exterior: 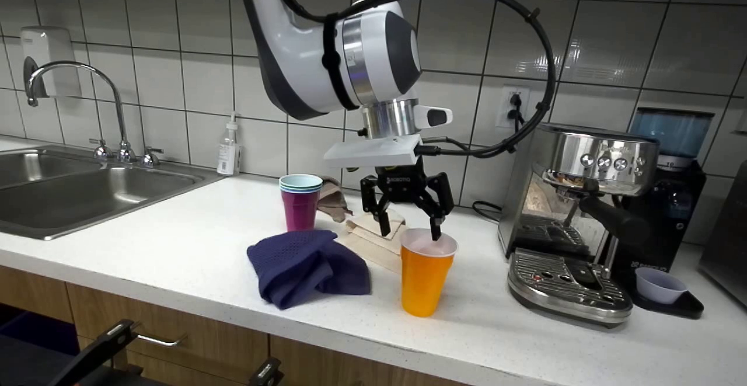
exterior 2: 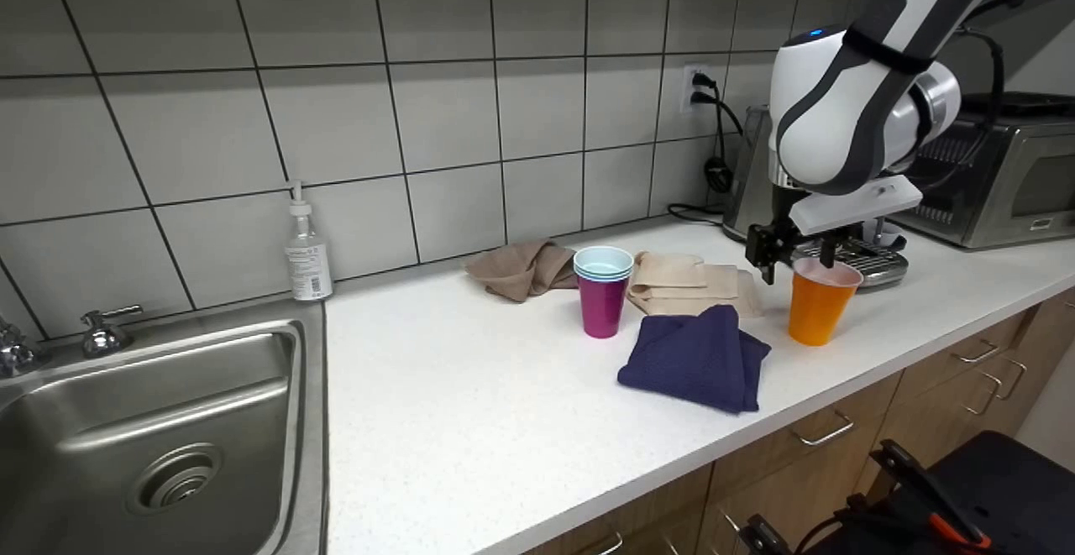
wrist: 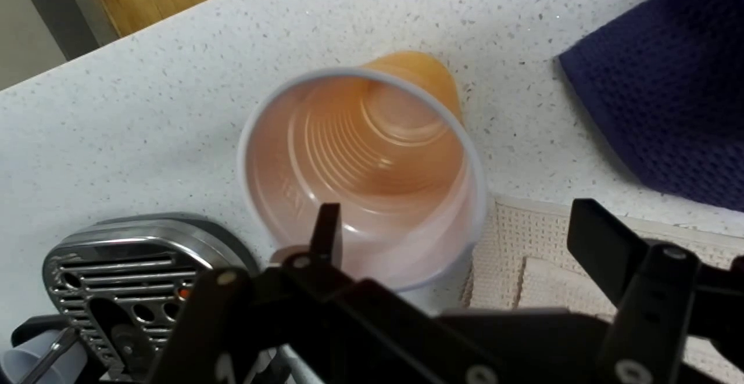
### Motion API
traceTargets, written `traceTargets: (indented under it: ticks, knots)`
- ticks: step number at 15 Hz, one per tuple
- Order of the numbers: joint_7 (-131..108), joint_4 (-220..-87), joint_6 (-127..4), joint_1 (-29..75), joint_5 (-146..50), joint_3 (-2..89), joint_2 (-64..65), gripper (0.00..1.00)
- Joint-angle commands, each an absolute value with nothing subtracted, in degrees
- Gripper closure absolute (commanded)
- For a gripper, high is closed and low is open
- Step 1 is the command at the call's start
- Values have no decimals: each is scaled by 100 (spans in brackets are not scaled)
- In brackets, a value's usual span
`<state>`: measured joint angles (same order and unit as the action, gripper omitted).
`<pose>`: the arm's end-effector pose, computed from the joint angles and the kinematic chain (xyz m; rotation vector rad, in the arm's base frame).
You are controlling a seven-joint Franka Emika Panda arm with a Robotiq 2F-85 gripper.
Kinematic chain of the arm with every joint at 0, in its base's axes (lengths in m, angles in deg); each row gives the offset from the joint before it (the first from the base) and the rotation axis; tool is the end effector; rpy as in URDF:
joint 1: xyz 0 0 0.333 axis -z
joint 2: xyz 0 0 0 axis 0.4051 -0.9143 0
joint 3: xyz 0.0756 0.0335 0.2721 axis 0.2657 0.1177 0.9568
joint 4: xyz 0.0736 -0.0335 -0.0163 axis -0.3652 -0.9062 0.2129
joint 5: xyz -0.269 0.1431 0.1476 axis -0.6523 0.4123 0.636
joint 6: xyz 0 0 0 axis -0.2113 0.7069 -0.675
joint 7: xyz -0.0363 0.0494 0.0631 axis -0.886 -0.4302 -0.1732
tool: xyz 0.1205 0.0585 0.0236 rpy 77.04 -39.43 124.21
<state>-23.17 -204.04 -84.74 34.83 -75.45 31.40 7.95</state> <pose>0.4092 -0.1917 0.2242 2.8417 -0.3782 0.1047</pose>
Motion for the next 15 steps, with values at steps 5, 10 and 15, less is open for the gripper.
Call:
traceTargets:
  ticks: [5,10,15]
  knots:
    - [-2077,-20540,-8566,3392,-7369,3106,849,0]
    - [-1782,-20604,-8566,3368,-7003,3182,796,0]
    - [-1489,-20540,-8640,3378,-6666,3178,700,0]
